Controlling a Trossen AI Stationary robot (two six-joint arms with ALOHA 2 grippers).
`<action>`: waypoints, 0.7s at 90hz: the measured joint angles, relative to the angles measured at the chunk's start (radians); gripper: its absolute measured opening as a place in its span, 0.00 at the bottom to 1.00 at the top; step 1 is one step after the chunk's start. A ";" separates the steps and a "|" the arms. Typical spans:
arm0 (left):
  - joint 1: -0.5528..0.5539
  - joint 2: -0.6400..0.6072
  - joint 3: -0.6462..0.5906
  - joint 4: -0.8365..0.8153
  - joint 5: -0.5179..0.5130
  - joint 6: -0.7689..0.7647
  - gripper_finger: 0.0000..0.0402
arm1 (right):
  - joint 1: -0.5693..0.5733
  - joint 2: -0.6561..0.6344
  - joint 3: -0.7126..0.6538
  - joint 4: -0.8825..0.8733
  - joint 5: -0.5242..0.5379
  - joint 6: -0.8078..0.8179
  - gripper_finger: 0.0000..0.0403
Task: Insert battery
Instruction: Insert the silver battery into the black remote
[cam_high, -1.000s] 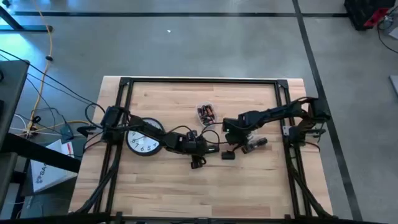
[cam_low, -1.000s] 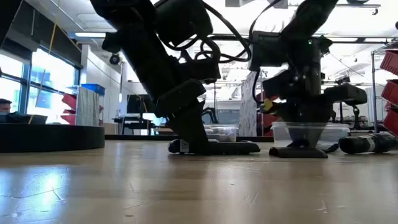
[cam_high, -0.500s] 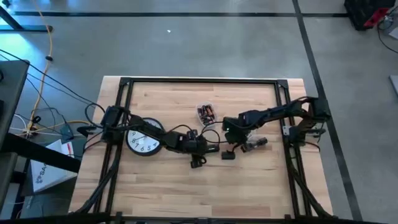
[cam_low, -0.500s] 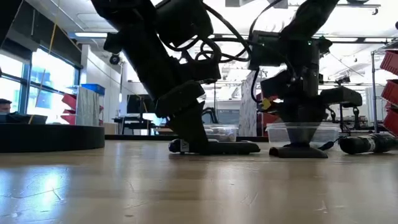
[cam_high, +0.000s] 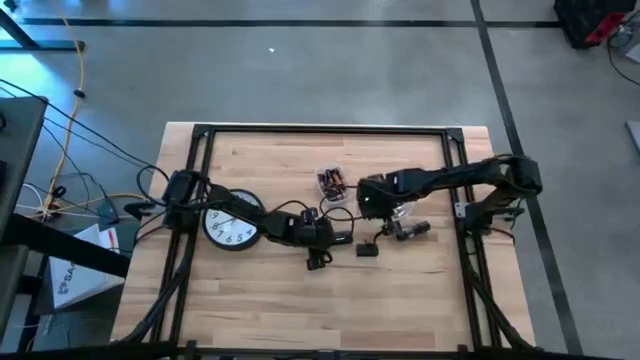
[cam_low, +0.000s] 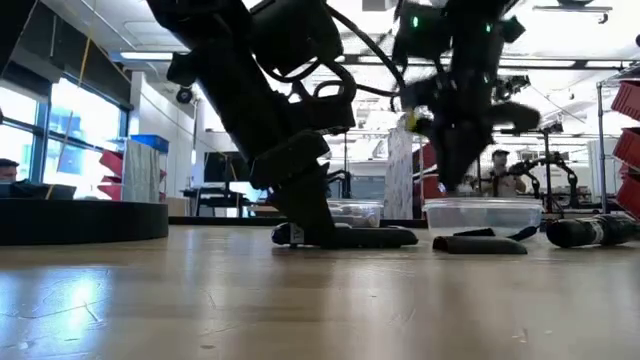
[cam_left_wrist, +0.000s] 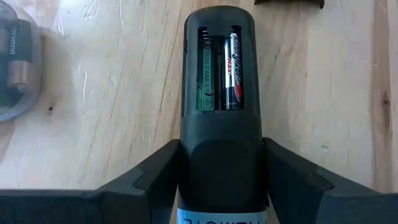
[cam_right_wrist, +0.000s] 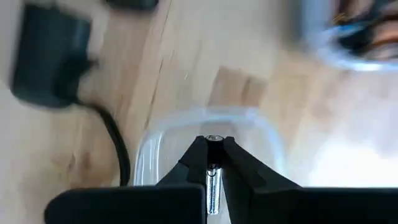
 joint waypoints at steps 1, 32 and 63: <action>0.000 0.000 0.000 0.000 0.000 0.000 0.46 | 0.000 -0.005 0.003 0.005 -0.003 0.006 0.00; 0.000 0.000 0.000 0.003 -0.004 0.002 0.46 | 0.031 -0.015 -0.023 0.404 -0.179 0.312 0.00; -0.001 0.000 0.000 0.005 -0.015 0.002 0.46 | 0.105 0.137 -0.079 0.625 -0.182 0.410 0.00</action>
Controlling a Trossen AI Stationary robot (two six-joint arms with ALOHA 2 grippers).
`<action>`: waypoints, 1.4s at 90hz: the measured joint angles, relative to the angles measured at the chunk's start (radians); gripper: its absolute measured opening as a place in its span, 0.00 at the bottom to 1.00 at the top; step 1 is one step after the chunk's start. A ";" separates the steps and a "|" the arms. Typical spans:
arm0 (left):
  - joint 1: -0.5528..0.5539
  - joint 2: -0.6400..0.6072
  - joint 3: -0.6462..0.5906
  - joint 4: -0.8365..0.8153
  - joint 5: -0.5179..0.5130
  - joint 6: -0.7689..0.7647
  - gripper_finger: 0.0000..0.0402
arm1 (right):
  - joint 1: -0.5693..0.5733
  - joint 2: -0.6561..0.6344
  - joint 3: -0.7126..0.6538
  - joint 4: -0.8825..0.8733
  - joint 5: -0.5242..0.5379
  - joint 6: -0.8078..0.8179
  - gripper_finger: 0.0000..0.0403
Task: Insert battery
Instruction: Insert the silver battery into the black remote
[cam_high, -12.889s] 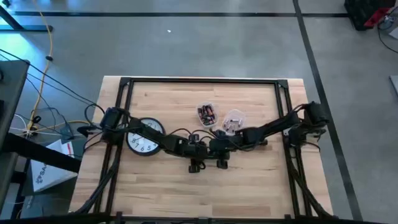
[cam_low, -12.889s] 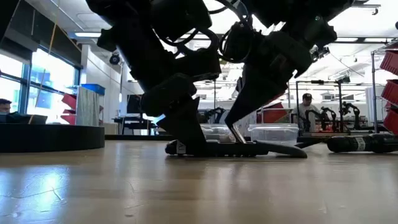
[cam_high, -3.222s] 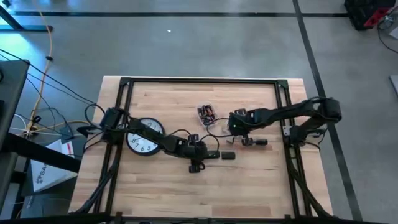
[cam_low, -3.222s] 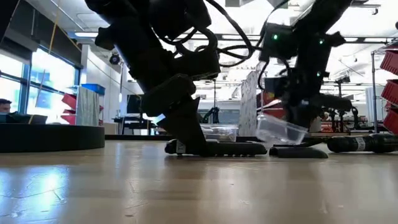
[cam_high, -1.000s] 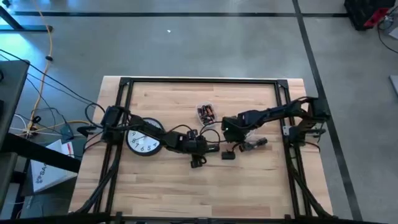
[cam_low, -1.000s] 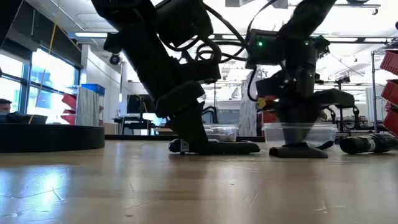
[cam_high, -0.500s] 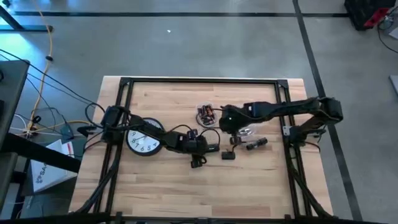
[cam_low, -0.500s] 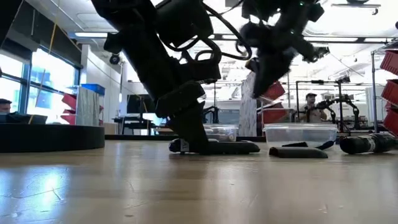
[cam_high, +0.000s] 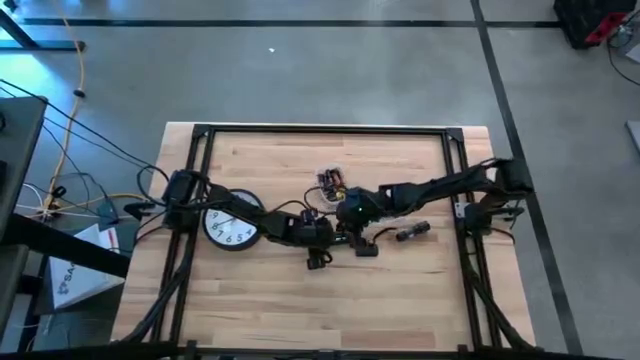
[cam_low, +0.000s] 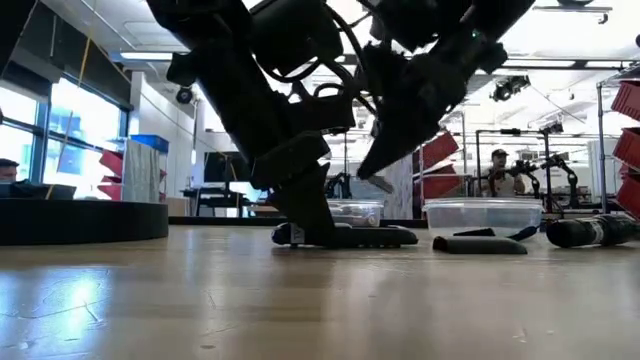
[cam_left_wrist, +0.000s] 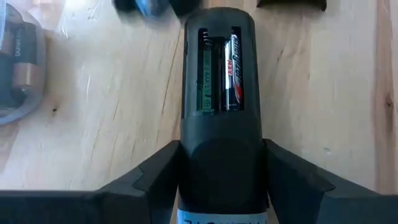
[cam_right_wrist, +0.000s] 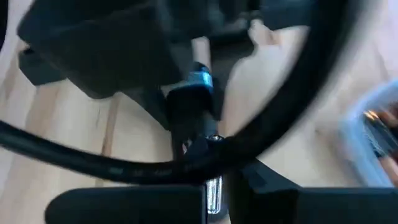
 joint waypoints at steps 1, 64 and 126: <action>0.000 0.000 0.000 0.000 -0.001 0.000 0.46 | 0.002 0.004 0.000 0.005 0.000 0.000 0.00; 0.000 0.000 0.000 -0.003 -0.001 -0.002 0.46 | 0.020 0.104 -0.052 0.161 0.074 -0.037 0.00; 0.000 0.000 0.000 -0.004 -0.001 -0.002 0.46 | 0.035 0.101 -0.093 0.122 0.084 -0.066 0.00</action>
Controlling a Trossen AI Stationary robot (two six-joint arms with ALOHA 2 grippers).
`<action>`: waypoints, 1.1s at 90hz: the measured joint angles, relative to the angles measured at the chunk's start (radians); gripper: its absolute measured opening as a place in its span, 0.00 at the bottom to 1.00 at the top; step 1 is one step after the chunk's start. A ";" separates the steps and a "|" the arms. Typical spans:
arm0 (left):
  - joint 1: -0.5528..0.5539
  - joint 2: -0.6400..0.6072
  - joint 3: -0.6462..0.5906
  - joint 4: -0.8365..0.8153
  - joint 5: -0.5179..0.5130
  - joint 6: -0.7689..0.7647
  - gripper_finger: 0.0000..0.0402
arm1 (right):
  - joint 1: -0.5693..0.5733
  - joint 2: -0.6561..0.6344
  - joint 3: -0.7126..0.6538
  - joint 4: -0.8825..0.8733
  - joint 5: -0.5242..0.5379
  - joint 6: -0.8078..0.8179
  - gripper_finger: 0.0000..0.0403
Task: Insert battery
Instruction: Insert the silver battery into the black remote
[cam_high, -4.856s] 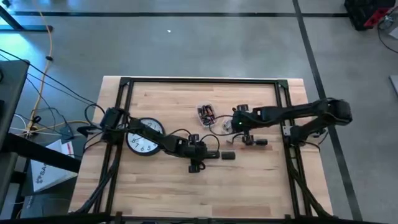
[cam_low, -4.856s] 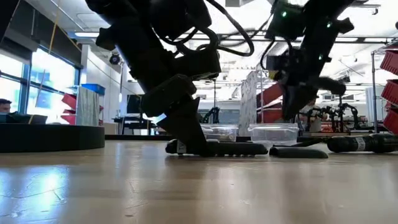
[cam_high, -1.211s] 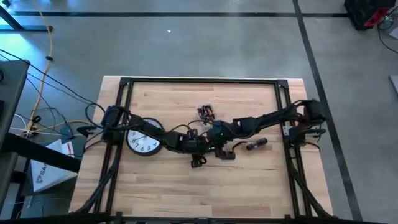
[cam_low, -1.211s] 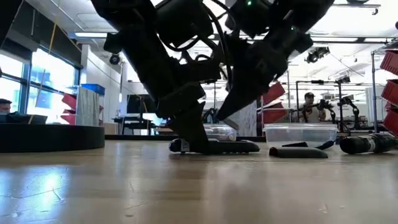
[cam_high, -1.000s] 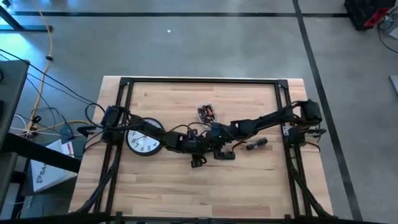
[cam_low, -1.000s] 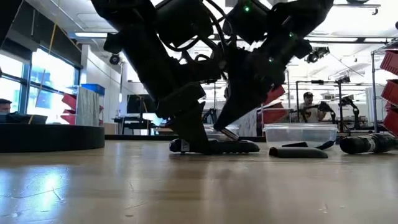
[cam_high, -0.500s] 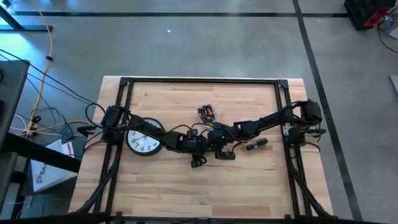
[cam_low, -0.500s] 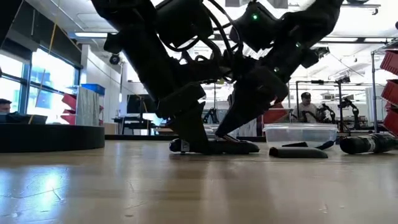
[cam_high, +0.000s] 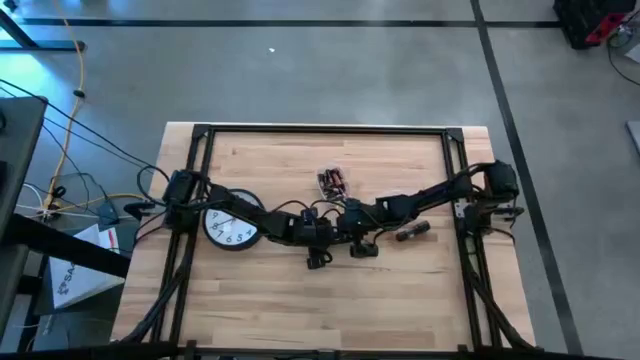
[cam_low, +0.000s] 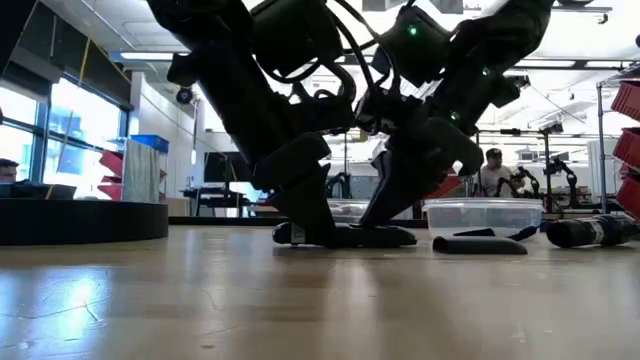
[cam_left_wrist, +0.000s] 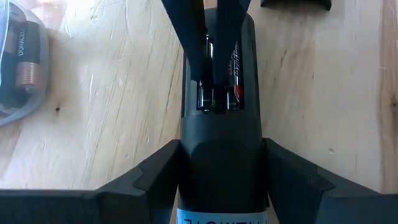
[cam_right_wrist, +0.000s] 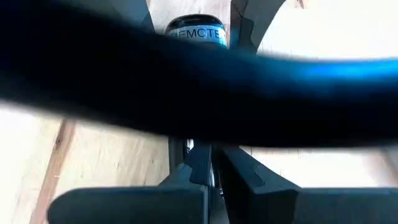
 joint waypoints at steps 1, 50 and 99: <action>0.000 0.000 0.000 0.000 0.000 0.000 0.46 | 0.000 0.000 0.000 0.000 0.000 0.002 0.00; -0.001 0.000 0.000 -0.001 -0.003 0.000 0.46 | 0.000 -0.018 0.030 0.033 -0.007 0.036 0.00; 0.000 0.000 -0.002 -0.003 -0.002 -0.004 0.46 | -0.001 0.051 0.036 0.049 0.024 0.060 0.00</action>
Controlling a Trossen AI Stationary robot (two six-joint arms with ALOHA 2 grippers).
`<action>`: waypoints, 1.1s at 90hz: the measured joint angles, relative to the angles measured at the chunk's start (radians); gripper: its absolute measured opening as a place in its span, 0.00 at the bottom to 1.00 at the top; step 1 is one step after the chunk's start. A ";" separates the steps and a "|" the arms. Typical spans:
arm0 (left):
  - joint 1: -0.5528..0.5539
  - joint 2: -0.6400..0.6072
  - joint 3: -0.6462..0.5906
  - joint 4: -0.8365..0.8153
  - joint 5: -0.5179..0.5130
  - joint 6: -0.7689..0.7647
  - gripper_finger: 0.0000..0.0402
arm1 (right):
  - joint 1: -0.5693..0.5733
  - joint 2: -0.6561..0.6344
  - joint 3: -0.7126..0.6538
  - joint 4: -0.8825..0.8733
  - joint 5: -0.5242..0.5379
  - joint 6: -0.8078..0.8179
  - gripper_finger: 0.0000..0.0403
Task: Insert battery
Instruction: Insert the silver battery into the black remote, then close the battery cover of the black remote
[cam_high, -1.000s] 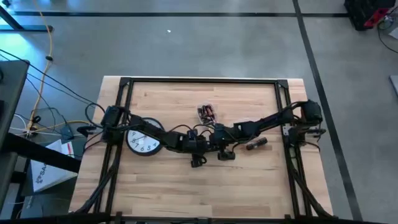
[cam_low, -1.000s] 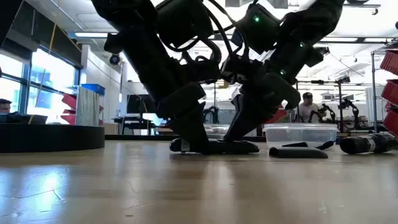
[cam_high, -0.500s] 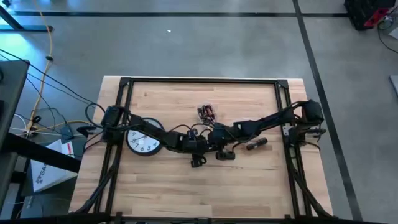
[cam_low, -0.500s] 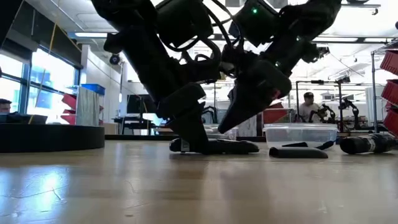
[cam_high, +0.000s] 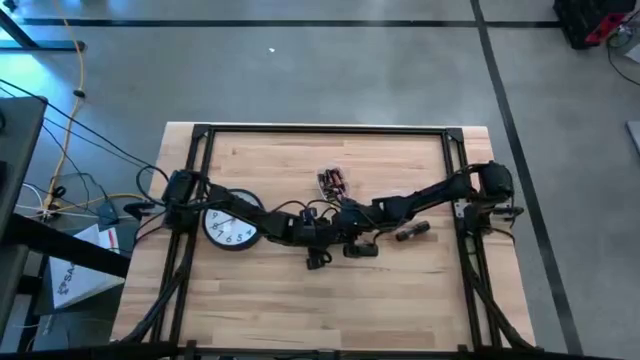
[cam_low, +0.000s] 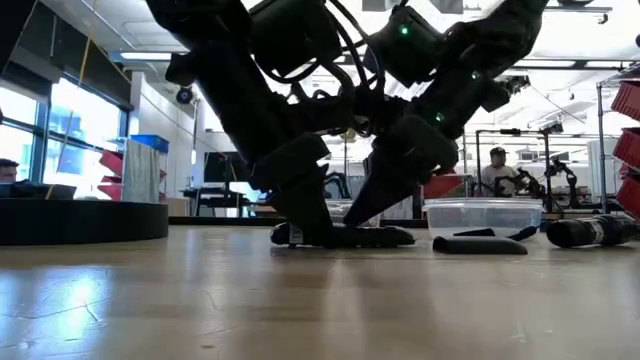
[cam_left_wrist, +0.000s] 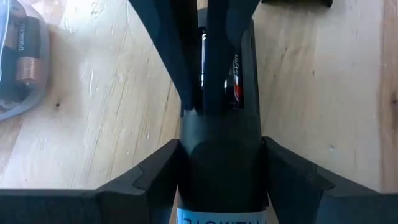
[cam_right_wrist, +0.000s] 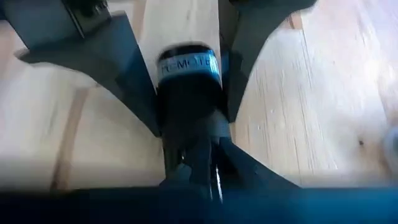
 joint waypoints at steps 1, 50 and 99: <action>0.000 0.000 0.000 0.000 0.000 0.001 0.46 | 0.000 0.000 0.001 -0.005 0.000 0.000 0.00; 0.000 0.000 0.002 0.001 0.001 0.007 0.46 | -0.015 -0.273 -0.006 -0.260 0.082 -0.026 0.00; 0.000 0.000 0.002 0.002 0.001 0.003 0.46 | 0.055 -0.394 -0.005 -0.749 0.003 0.155 0.00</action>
